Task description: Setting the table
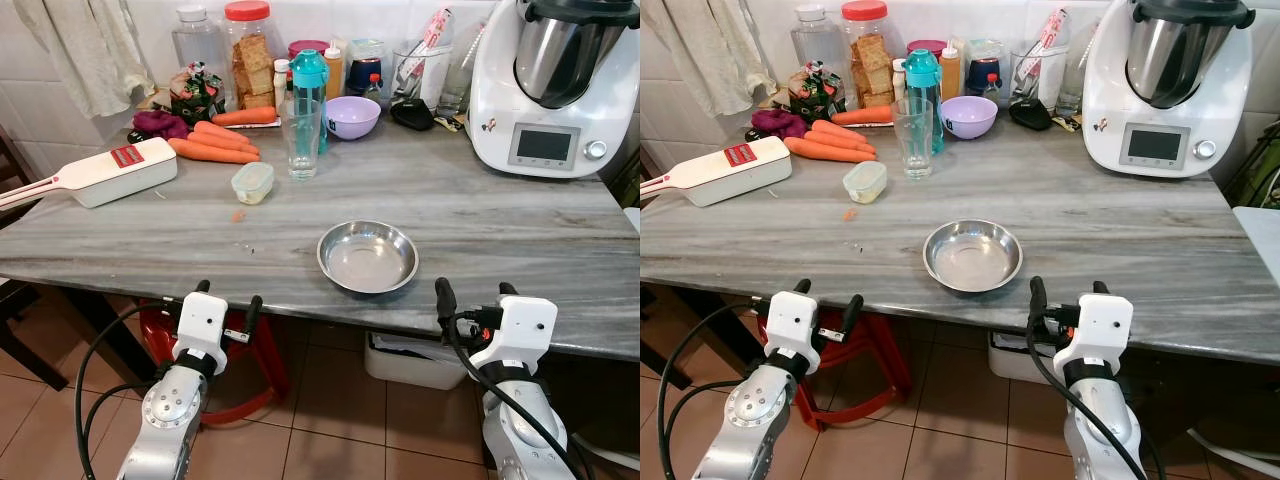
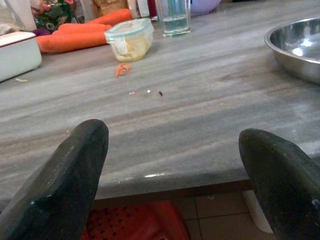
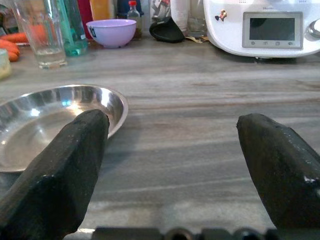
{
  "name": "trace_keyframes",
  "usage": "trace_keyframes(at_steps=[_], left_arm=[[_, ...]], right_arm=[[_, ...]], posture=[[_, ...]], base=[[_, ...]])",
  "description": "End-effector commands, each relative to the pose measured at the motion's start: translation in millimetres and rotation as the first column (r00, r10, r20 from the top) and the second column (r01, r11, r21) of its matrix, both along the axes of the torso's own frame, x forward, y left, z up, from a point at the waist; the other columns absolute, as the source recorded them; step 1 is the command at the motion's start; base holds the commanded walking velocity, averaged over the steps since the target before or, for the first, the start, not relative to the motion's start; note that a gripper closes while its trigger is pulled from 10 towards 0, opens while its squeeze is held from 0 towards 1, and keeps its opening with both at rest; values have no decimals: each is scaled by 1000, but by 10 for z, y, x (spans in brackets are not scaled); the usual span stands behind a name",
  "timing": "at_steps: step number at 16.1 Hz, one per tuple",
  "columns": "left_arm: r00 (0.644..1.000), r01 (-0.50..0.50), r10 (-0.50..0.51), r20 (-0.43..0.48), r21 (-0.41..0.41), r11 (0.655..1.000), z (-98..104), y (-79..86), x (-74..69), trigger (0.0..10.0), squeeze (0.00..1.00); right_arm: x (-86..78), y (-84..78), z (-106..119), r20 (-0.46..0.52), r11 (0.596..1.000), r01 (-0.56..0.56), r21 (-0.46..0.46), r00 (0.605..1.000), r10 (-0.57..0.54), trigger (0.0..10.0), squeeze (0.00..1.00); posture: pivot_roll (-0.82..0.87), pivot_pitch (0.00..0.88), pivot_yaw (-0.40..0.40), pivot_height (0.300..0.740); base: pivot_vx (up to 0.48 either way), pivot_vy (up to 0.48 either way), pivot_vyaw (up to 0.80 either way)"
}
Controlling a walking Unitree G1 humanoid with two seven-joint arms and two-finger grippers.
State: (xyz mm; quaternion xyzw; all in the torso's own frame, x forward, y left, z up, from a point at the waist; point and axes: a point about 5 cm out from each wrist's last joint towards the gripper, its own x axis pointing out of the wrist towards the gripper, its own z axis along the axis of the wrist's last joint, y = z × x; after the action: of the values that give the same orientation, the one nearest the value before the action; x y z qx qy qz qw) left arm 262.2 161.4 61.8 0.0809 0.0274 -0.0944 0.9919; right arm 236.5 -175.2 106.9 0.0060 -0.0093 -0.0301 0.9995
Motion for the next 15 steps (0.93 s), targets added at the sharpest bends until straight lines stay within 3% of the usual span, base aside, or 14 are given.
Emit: trace_keyframes(at_steps=[1, 3, 8, 9, 15], left_arm=[[1000, 9, -9, 5, 17, 1000, 12, -19, 22, 10000, 0], [1000, 11, -11, 4, 22, 1000, 3, -25, 19, 10000, 0], [1000, 15, -15, -3, 18, 1000, -2, -40, 20, 10000, 0], [1000, 16, -16, -3, 18, 1000, -3, -47, 21, 10000, 0], [1000, 23, -23, -4, 16, 1000, -5, -67, 26, 10000, 0]], right_arm=[[21, -11, 2, -1, 1000, 9, -19, 1000, -9, 10000, 0], [14, -1, 5, 37, 1000, 12, 5, 999, -12, 10000, 0], [13, 4, -25, 13, 996, 11, 87, 1000, -12, 10000, 0], [24, -4, -20, 15, 999, 12, 52, 1000, -13, 10000, 0], [22, -22, -50, 4, 998, 7, 55, 1000, -7, 10000, 0]], posture=[[13, 0, 22, 740], [13, 0, 22, 740], [14, 0, 25, 740], [13, 0, 25, 740], [8, 0, 25, 740]], base=[[0, 0, 0], [-274, 0, 0], [-285, 0, 0], [-304, 0, 0], [-303, 0, 0]])
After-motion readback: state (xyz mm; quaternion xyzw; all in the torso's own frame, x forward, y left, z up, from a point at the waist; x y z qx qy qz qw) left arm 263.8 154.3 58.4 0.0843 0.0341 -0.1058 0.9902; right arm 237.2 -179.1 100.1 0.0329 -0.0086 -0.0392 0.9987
